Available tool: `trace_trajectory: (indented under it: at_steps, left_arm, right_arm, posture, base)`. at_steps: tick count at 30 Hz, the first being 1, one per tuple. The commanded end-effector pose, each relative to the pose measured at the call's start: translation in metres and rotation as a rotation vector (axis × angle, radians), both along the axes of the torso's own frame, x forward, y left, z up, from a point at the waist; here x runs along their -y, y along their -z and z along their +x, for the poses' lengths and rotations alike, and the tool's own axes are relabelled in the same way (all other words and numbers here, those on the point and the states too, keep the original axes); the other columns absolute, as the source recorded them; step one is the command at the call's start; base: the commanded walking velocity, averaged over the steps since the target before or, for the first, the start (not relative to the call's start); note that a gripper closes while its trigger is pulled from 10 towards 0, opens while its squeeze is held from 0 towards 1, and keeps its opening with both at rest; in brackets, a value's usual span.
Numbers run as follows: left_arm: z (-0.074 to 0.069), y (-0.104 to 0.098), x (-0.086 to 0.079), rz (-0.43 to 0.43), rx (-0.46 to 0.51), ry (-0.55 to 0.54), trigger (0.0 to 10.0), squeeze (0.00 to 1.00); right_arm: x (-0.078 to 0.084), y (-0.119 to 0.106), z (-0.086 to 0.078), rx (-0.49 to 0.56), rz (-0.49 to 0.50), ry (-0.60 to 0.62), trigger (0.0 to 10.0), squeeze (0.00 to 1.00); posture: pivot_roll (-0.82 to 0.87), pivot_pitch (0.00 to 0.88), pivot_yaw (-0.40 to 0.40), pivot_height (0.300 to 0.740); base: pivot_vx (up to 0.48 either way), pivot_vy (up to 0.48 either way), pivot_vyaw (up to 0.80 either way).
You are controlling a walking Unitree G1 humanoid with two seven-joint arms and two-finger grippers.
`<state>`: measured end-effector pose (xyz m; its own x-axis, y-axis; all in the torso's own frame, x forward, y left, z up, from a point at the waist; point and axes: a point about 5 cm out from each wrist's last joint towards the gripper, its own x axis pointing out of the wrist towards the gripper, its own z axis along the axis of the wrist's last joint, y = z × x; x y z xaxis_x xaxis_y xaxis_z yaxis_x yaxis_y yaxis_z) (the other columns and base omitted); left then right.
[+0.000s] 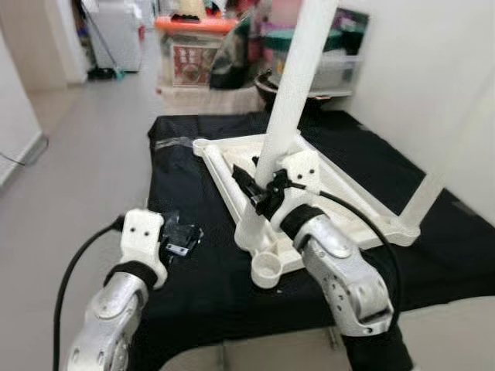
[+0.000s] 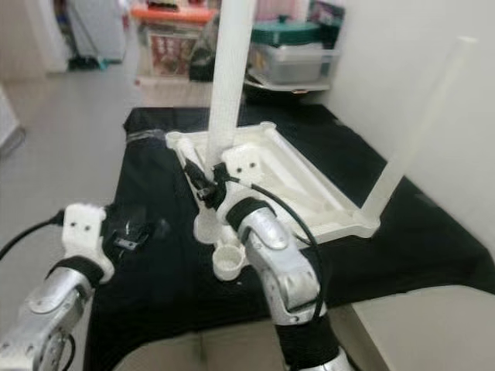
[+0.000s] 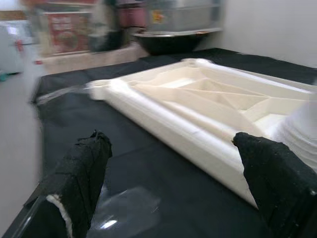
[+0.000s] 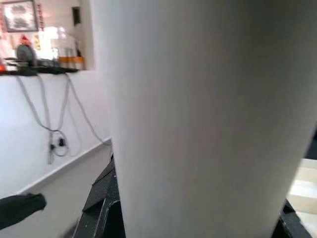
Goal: Building children table
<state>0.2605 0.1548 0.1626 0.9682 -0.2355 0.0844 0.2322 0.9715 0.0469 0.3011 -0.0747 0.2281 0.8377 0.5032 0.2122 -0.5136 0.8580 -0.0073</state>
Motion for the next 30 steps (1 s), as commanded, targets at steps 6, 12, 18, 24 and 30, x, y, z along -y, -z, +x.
trace_trajectory:
  at_steps: [6,12,18,24,30]
  left_arm:
    - [0.0013,0.0022,0.0047,-0.019,0.003,0.016,10.0,0.00]
    - [0.0001,0.0035,0.0091,-0.022,0.001,0.040,10.0,0.00]
    - [-0.0005,0.0055,0.0102,-0.027,-0.004,0.045,10.0,0.00]
    - [-0.0001,0.0062,0.0113,-0.035,-0.008,0.049,10.0,0.00]
    - [-0.0011,0.0105,0.0108,-0.033,-0.025,0.058,10.0,0.00]
  right_arm:
    - [0.0018,-0.0004,0.0037,0.011,-0.015,0.006,10.0,0.00]
    - [0.0019,-0.0010,0.0053,0.018,-0.027,-0.009,10.0,0.00]
    - [0.0030,-0.0007,0.0047,0.017,-0.043,-0.040,10.0,0.00]
    - [0.0027,0.0011,0.0014,0.011,-0.067,-0.109,10.0,0.00]
    - [0.0088,-0.0011,-0.0015,0.006,-0.096,-0.240,10.0,0.00]
  posture:
    - [0.07,0.000,-0.069,0.740]
    - [0.07,0.000,-0.071,0.740]
    - [0.07,0.000,-0.071,0.740]
    - [0.07,0.000,-0.074,0.740]
    - [0.06,0.000,-0.074,0.740]
  base:
    - [0.051,0.000,0.00]
    - [0.000,0.000,0.00]
    - [0.000,0.000,0.00]
    - [0.000,0.000,0.00]
    - [0.000,0.000,0.00]
